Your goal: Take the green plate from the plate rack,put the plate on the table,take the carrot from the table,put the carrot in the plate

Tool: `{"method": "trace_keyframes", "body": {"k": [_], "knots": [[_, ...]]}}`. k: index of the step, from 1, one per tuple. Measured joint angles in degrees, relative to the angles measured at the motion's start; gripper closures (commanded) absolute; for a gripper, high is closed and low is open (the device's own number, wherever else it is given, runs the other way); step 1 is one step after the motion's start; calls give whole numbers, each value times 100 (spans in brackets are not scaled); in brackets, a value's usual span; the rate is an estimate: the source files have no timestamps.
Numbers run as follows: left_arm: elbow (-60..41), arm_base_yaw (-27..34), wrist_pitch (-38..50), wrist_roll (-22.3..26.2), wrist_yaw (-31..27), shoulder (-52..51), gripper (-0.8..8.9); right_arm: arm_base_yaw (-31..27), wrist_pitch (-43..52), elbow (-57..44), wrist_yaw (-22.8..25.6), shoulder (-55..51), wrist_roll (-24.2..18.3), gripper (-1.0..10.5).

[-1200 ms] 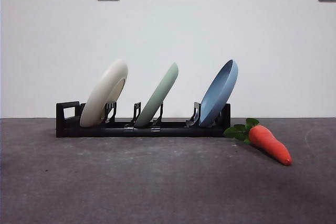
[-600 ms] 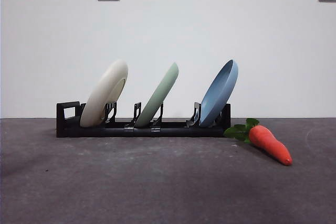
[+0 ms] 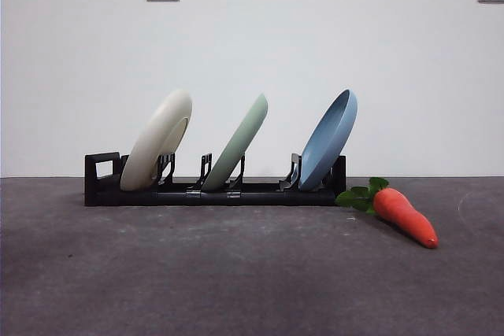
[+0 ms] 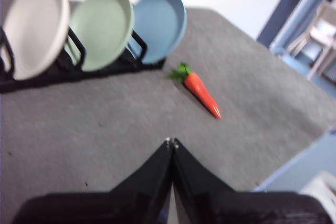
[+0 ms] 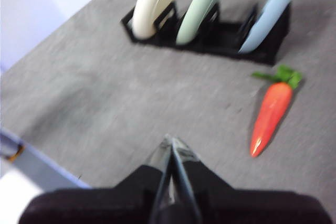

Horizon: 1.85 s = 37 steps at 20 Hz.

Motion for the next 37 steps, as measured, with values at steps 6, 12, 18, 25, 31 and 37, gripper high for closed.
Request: {"method": "trace_keyframes", "body": {"k": [6,12,18,25,31,37], "knots": [[219,0,-522,396,4,201,795,0,-417,50,-33,240,-146,931],[219,0,-522,415,-22,229,247,0,-422,50,-15,332,-138,347],[219,0,-516,415,-22,251,247,0,-455,50,-13,352,-85,348],[619,-44,-48,426,-20,1008,247,0,-485,50,-13,352,-94,348],[1786,-826,946,223,-302,2470,248,0,-485,50,-13,529,-94,348],[2885,-2253,1880,195,-1648,4481,252,0,-485,50,-13,721,-92,348]]}}
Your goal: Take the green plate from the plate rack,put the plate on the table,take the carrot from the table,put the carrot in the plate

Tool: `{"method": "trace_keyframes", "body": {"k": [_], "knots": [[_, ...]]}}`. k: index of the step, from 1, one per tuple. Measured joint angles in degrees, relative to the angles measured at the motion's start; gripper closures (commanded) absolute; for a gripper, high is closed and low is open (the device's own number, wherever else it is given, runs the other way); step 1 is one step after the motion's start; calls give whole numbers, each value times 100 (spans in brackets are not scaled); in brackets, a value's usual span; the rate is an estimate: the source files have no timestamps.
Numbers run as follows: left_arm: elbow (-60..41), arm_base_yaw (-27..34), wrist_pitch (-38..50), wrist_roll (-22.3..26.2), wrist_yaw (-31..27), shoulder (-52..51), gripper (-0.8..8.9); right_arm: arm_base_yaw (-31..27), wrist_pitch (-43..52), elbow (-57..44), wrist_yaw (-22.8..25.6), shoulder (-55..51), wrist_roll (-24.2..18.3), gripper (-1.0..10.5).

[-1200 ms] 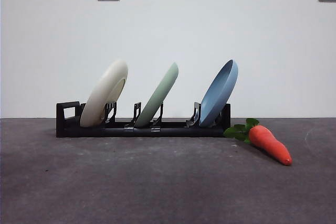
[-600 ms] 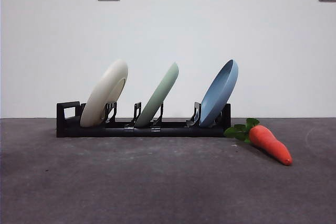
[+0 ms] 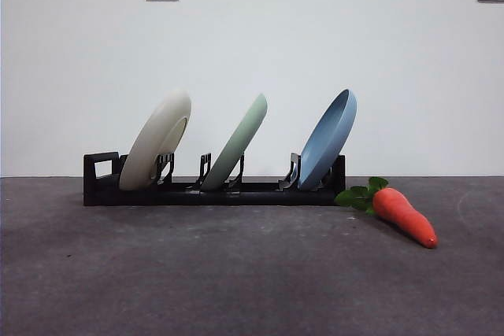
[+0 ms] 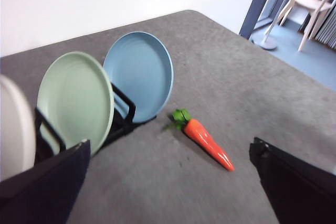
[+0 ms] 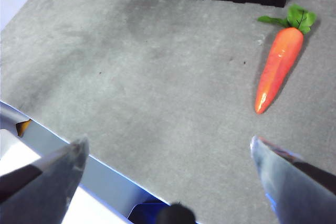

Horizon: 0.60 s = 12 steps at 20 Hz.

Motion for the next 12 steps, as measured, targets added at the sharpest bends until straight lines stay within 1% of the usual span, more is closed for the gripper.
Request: {"method": "trace_keyframes", "body": {"k": [2,5,9,12], "knots": [[358,-315,431,-4,-315,708,252,0,0,0,0,50,0,348],[951,-544,763,-7,-592,1860,252,0,0,0,0,83,-2,348],[1598,-680,1038,-13,-1027,3250,252,0,0,0,0,81,-2,348],[1735,-686,1523,-20,-1333,3904,252,0,0,0,0,81,-2,348]]}}
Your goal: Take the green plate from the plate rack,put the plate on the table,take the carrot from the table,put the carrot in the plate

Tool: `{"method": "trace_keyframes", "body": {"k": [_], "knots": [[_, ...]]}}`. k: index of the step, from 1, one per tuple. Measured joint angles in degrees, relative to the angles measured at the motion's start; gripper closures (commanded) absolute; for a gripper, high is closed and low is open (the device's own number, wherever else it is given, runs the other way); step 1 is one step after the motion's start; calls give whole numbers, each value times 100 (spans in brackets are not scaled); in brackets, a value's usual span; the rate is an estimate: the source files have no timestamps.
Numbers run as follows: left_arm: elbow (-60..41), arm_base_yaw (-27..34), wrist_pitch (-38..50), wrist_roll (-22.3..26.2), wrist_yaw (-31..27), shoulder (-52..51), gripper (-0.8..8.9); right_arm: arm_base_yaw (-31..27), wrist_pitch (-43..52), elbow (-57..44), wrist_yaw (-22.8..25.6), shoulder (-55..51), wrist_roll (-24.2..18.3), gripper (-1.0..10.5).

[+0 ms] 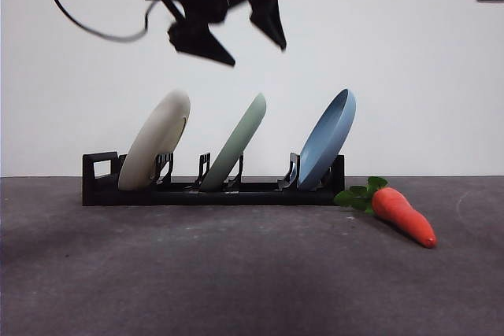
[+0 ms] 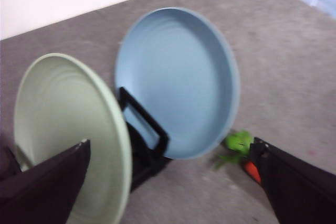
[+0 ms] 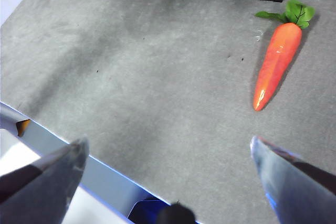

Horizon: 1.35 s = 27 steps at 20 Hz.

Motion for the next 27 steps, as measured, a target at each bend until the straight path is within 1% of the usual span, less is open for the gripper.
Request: {"method": "trace_keyframes", "body": {"k": [2,8,9,12,14,15,18,19,20,27], "knots": [[0,0,284,0,-162,323,252,0,0,0,0,0,2,349],[0,2,566,0,-201,933,254,0,-2,0,0,0,0,349],[0,2,566,0,-240,984,298,0,-15,0,0,0,0,349],[2,2,564,0,-332,1016,585,0,-127,0,0,2,2,349],[2,2,560,0,-330,1016,694,0,-133,0,0,0,2,349],[2,2,555,0,-328,1016,717,0,-133,0,0,0,0,349],[2,2,450,0,-328,1016,729,0,-175,0,0,0,0,349],[2,2,448,0,-328,1016,766,0,-173,0,0,0,2,349],[2,2,446,0,-330,1016,829,0,-175,0,0,0,2,349],[26,7,496,42,-273,1014,822,0,-210,0,0,2,0,349]]}}
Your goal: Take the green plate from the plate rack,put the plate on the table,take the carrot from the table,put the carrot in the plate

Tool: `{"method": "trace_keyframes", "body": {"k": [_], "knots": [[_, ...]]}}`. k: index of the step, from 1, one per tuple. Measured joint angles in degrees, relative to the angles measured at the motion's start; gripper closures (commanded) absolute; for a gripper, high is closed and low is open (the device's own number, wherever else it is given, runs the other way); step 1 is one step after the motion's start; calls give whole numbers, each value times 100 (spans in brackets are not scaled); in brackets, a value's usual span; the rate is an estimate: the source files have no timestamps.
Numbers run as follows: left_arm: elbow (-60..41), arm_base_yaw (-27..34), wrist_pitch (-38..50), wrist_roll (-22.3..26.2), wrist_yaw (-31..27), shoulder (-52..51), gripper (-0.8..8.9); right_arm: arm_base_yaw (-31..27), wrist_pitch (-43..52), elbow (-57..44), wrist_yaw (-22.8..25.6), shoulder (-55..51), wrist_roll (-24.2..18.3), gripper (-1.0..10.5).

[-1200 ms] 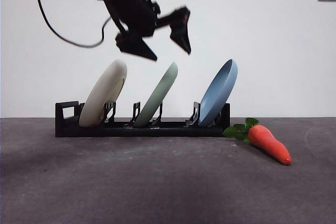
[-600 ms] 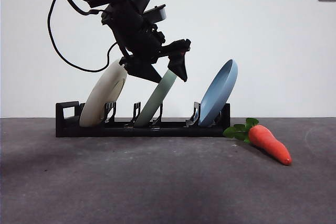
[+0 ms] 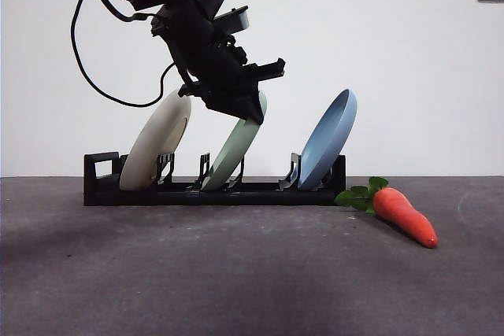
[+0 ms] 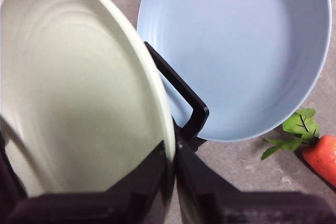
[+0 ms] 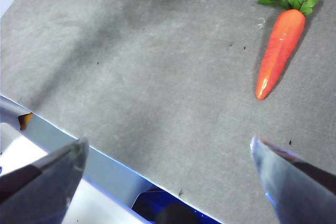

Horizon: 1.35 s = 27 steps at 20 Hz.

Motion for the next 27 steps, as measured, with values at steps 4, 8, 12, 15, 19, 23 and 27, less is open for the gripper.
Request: {"method": "trace_keyframes", "body": {"k": [4,8,12,15,19,23,27], "knots": [[0,2,-17,-2,33,-46,822,0,-2,0,0,-2,2,349],[-2,0,-70,-46,286,-365,822,0,-4,0,0,-2,0,349],[-2,-4,-238,-46,717,-1019,822,0,-4,0,0,-2,2,349],[-2,-140,-905,20,813,-1648,821,0,-4,0,0,-2,2,349],[-2,-619,-2155,557,555,-2756,820,0,-2,0,0,-2,2,349],[13,-1209,-3703,1180,-549,-3582,820,0,-2,0,0,-2,2,349],[-208,-1679,-5099,1443,-1113,-3512,819,0,-2,0,0,-2,2,348]]}}
